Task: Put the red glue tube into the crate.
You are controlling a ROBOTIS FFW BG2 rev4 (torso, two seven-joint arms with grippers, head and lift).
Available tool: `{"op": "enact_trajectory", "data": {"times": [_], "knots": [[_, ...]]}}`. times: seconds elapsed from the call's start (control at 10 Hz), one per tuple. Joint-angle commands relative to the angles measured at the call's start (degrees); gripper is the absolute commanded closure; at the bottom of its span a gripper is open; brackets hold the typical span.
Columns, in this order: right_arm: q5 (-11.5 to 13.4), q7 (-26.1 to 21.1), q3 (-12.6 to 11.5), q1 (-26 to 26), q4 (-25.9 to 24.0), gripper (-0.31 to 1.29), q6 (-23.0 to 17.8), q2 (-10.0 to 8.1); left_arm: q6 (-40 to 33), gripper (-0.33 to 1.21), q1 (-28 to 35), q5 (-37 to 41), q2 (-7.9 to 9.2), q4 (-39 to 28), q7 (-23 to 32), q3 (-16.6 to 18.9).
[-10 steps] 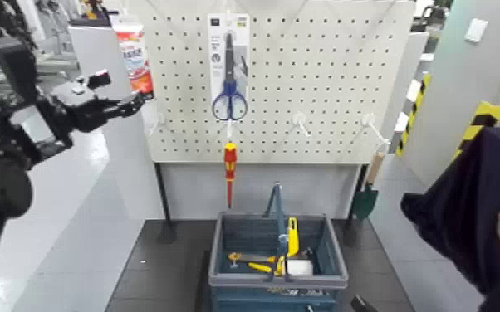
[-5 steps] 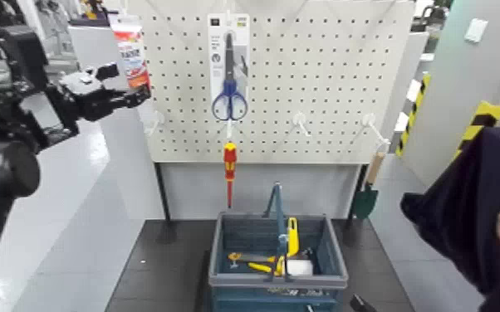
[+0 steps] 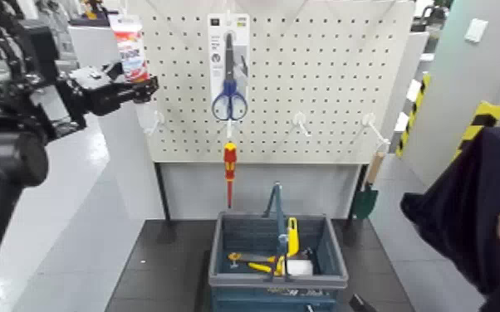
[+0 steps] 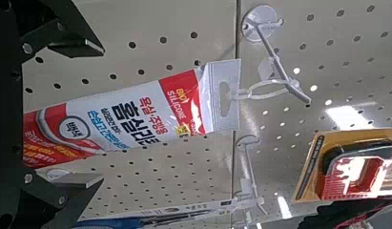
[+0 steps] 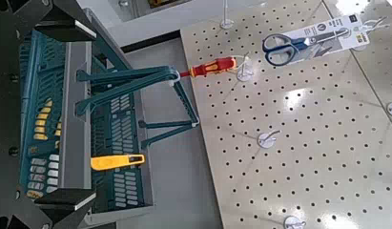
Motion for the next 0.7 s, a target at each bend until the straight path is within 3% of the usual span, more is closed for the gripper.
{"op": "enact_trajectory", "data": {"times": [0.1,0.7], "knots": [[-0.09,0.00,-0.09,0.00,0.00,0.14,-0.06,0.00,1.65,1.18,-0.10,-1.76,-0.32,-1.32,1.09,-0.36],[-0.09,0.09,-0.09,0.09,0.00,0.14,-0.06,0.00,1.83,1.18,-0.19,-2.03,-0.50,-2.47,1.88,-0.36]]}}
